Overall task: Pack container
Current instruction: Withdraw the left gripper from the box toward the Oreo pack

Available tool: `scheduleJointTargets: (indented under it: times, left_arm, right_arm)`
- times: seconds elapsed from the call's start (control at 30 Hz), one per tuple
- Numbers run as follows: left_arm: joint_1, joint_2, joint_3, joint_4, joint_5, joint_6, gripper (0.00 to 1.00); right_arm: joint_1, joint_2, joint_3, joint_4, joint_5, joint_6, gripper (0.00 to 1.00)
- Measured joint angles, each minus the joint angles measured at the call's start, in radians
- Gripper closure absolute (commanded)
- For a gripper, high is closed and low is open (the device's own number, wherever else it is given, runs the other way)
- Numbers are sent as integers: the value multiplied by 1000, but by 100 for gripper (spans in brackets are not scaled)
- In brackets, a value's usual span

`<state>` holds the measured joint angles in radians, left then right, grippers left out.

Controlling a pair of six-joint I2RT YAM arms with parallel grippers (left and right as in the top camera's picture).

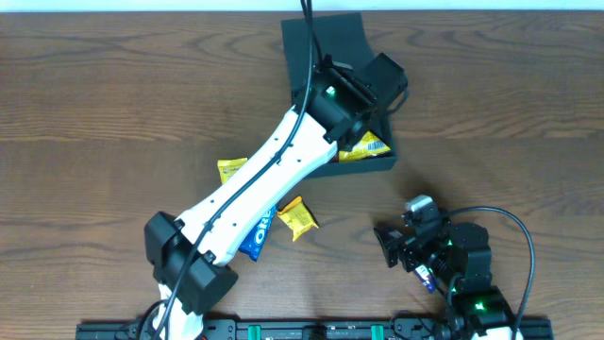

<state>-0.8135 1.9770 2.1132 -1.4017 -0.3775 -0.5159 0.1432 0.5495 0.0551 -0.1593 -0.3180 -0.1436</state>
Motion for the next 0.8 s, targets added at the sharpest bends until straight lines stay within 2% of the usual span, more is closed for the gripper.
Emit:
scheduleJointTargets:
  times: [0.17,0.23,0.4,0.43,0.6,0.8]
  left_arm:
    - [-9,-45,0,-35,1,82,50]
    - [-18,-69,0,-37,1,133,30]
    - [-26,-110,0,-129,12,208,1]
    - [-26,-110,0,-138,12,214,4]
    - [23,-110,-16,-178,58,240,4]
    - [98,-113,-177,-171,117,259,4]
  right_arm:
    - [0,0,0,0,0,0,1]
    - [0,0,0,0,0,0,1]
    - [0,0,0,0,0,0,1]
    - [0,0,0,0,0,0,1]
    - [0,0,0,0,0,0,1]
    - [0,0,0,0,0,0,1]
